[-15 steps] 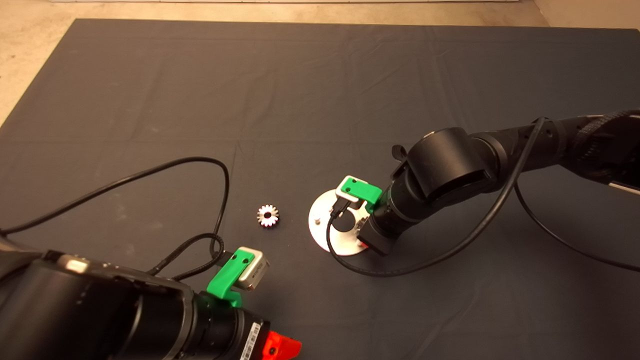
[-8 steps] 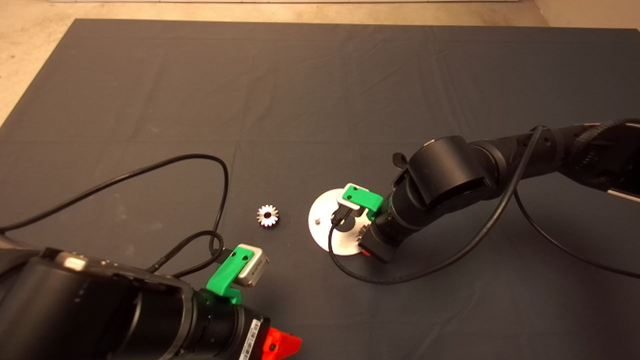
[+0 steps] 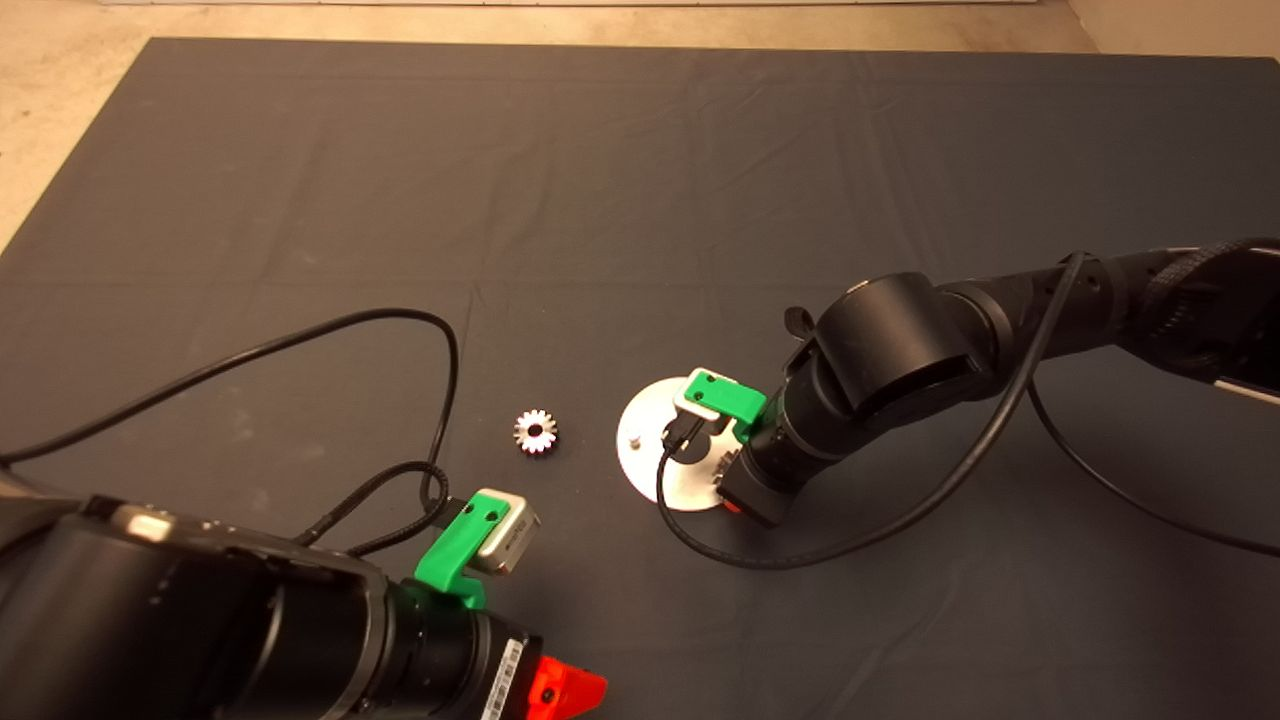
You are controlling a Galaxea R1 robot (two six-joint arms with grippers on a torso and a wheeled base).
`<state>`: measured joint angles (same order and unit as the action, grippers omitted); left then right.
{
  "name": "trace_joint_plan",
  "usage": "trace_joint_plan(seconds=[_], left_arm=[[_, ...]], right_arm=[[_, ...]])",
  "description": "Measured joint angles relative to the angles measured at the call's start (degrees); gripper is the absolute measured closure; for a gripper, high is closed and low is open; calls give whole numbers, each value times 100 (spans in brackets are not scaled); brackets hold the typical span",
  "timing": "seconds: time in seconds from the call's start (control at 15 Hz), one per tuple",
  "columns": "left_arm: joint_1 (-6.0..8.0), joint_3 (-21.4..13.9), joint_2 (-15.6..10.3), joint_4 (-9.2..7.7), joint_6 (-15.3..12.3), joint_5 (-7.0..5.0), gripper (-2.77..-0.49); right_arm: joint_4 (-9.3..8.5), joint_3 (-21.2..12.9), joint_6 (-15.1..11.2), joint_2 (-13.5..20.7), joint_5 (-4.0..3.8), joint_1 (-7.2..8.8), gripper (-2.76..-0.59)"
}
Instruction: Install three planetary gears onto the carrier pins
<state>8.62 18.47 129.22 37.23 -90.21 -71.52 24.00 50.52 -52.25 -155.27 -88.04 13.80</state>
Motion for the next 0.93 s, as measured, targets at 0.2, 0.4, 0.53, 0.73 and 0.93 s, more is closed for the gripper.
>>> trace_joint_plan(seconds=[0.2, 0.4, 0.53, 0.73, 0.93], left_arm=[[0, 0, 24, 0, -29, 11, -276], [4, 0, 30, 0, -41, 17, -276], [65, 0, 31, 9, -45, 22, -276], [64, 0, 33, 13, -63, 48, -276], [108, 0, 33, 13, -66, 258, -276]], right_arm=[[0, 2, 7, -24, 1, 0, -96], [-1, 35, 11, -52, 1, -2, -96], [-1, 65, 11, -109, -7, -5, -96], [-2, 112, 11, -156, 9, -29, -96], [-5, 130, 11, -160, 20, -29, -95]])
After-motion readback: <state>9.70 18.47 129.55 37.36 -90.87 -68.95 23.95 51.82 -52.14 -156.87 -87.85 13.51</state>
